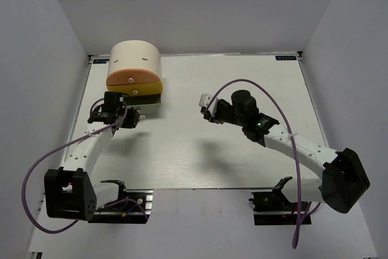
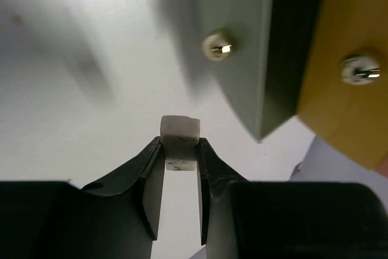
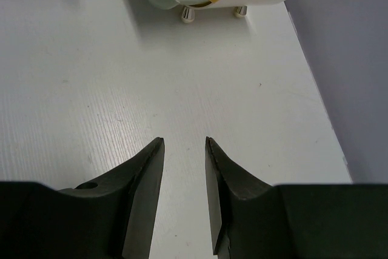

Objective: Sort the stationery into containers
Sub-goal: Pick up the stationery from the center of the board, then place the stationery in the drawer.

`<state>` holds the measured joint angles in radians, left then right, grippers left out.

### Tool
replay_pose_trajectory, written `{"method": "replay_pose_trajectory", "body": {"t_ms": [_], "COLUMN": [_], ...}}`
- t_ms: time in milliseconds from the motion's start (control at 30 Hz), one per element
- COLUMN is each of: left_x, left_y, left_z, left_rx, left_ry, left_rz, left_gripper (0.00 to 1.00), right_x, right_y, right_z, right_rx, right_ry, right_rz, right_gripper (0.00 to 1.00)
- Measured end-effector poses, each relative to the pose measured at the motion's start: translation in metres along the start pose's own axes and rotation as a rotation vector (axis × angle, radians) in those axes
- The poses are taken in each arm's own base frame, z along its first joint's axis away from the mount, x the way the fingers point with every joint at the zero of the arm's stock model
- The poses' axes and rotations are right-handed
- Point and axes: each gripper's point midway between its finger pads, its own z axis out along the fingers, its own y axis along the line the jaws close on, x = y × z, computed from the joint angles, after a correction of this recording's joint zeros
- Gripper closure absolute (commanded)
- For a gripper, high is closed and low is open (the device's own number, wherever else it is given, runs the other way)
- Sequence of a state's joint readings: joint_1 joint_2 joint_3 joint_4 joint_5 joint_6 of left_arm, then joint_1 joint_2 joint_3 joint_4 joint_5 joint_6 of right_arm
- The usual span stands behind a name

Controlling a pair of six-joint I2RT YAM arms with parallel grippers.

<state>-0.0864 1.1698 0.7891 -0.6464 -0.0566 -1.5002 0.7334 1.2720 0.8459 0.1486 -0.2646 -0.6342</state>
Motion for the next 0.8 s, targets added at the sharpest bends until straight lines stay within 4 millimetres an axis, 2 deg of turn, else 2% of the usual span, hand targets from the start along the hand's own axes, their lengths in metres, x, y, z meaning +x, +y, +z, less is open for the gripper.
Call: {"method": "replay_pose_trajectory", "body": {"t_ms": [100,300,567,800], "left_x": [-0.004,-0.009,-0.013,-0.014], "left_y": [-0.024,-0.053,-0.090,-0.090], "left_z": [0.003,0.018,0.022,0.029], "left_rx": [0.052,0.087,0.168,0.158], "left_ry": [-0.015,-0.033,-0.051,-0.055], "left_rz": [-0.004,-0.008,-0.014,-0.019], "left_gripper": [0.97,0.96,0.94,0.68], "right_x": [0.003,0.012,0.019,0.020], "right_y": [0.000,-0.002,-0.005,-0.006], "right_z": [-0.004,-0.011,-0.014,-0.014], "right_rx": [0.006,0.024,0.032,0.034], "right_ry": [0.003,0.016,0.029,0.029], "right_rz": [0.002,0.010,0.018,0.020], "right_gripper": [0.60,0.60,0.60,0.60]}}
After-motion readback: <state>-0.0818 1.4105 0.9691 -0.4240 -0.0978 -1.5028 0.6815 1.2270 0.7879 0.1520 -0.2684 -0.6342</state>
